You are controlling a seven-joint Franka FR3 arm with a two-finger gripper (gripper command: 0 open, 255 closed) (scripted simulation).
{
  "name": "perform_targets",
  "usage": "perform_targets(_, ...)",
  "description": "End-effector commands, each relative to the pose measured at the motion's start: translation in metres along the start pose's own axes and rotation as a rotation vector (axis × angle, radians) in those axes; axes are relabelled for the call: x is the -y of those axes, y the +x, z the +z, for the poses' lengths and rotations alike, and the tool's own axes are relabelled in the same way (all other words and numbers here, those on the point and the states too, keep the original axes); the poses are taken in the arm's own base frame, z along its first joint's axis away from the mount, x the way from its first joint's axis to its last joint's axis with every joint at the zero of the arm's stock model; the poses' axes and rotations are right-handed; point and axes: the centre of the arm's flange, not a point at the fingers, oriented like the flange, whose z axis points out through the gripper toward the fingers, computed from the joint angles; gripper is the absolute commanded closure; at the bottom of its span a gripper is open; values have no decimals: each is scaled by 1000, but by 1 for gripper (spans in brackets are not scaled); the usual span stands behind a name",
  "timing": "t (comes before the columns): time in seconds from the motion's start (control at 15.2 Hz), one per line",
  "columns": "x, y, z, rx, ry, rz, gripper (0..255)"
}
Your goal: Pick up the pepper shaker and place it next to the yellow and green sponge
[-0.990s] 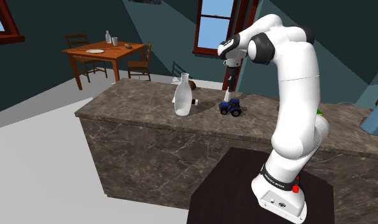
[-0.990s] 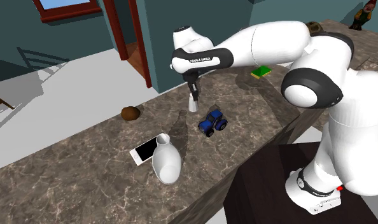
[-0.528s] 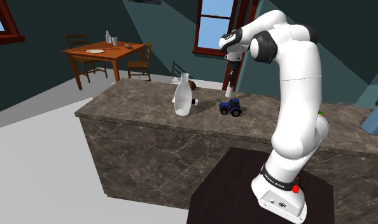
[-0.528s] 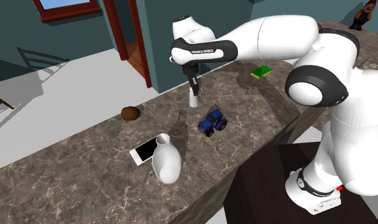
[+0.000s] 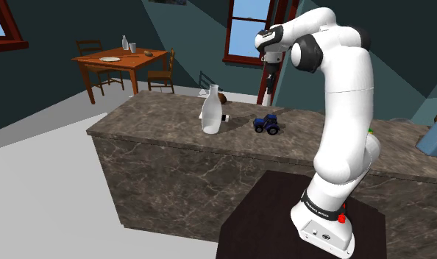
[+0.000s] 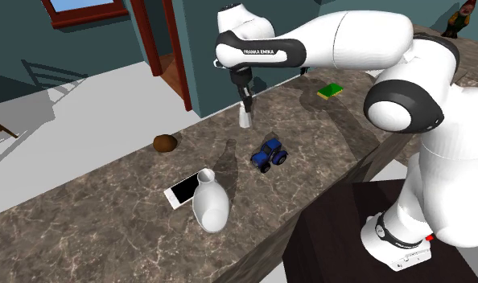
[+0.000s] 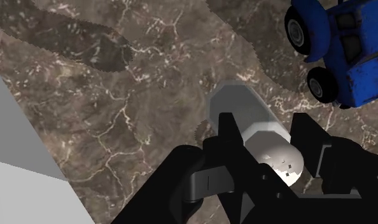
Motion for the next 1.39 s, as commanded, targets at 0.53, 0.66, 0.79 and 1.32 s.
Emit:
perform_targets(0.53, 4, -7, -51, 0, 0, 0, 255)
perform_targets(0.66, 5, -9, -62, 0, 0, 0, 255)
perform_targets(0.79, 6, -10, -72, 0, 0, 0, 255)
perform_targets(1.32, -10, -75, -76, 0, 0, 0, 255)
